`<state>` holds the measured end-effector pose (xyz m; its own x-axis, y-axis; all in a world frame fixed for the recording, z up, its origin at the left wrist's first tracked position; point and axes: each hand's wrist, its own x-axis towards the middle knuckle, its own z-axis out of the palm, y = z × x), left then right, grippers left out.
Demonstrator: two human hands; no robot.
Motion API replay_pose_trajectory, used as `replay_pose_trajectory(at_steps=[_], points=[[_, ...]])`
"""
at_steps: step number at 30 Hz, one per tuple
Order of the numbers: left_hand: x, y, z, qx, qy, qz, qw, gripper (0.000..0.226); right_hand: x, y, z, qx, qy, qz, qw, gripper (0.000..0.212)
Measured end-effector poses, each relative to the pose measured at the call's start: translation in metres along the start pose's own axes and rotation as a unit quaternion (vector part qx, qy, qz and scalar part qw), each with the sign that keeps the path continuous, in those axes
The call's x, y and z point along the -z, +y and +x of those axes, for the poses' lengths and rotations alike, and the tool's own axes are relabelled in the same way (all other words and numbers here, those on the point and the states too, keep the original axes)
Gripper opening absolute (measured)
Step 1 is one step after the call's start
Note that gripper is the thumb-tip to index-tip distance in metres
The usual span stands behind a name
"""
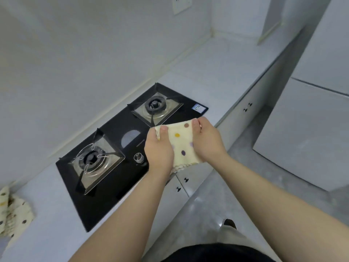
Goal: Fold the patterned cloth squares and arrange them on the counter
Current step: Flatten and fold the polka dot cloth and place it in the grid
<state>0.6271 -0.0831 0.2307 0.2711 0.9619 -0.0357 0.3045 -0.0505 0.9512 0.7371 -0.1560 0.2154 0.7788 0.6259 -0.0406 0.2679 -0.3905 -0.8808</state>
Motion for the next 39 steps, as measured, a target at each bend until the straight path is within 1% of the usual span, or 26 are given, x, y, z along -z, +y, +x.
replay_pose_trajectory(at_steps=[3,7,12,15,16,17,19,21,23,26,30,35,39], points=[[-0.061,0.027,0.003,-0.003,-0.016,-0.011,1.000,0.022,0.046,0.016,0.037,-0.021,0.039,0.008,0.999,0.027],[-0.124,0.042,0.018,-0.002,-0.029,-0.004,1.000,0.020,0.085,0.040,0.087,-0.042,0.058,0.021,0.997,0.030],[-0.173,0.045,0.053,0.022,-0.058,0.023,0.998,0.022,0.102,0.064,0.141,-0.086,0.030,0.027,0.995,0.024],[-0.195,0.042,0.083,0.064,-0.091,0.039,0.993,0.019,0.108,0.075,0.177,-0.122,0.014,0.015,0.992,0.034],[-0.201,0.041,0.092,0.082,-0.110,0.030,0.990,0.025,0.109,0.079,0.189,-0.135,0.012,0.015,0.991,0.038],[-0.207,0.038,0.101,0.086,-0.139,0.018,0.986,0.038,0.110,0.083,0.201,-0.150,0.012,0.017,0.989,0.039],[-0.218,0.028,0.124,0.049,-0.219,0.017,0.974,0.057,0.111,0.090,0.226,-0.168,0.009,0.021,0.986,0.035],[-0.231,0.020,0.147,0.000,-0.307,0.061,0.950,0.057,0.111,0.097,0.248,-0.155,-0.010,-0.026,0.988,0.030],[-0.246,0.015,0.168,-0.018,-0.345,0.088,0.934,0.051,0.110,0.103,0.268,-0.139,-0.019,-0.085,0.987,0.029],[-0.271,0.017,0.191,-0.004,-0.363,0.099,0.926,0.053,0.112,0.117,0.293,-0.138,0.007,-0.125,0.983,0.030],[-0.295,0.024,0.220,-0.015,-0.384,0.120,0.915,0.059,0.110,0.132,0.328,-0.154,0.021,-0.102,0.983,0.031],[-0.334,0.027,0.260,0.004,-0.401,0.160,0.902,0.065,0.112,0.153,0.389,-0.162,-0.010,-0.058,0.985,0.031],[-0.366,0.017,0.290,0.055,-0.389,0.168,0.904,0.078,0.116,0.174,0.444,-0.180,-0.067,-0.044,0.980,0.039]])
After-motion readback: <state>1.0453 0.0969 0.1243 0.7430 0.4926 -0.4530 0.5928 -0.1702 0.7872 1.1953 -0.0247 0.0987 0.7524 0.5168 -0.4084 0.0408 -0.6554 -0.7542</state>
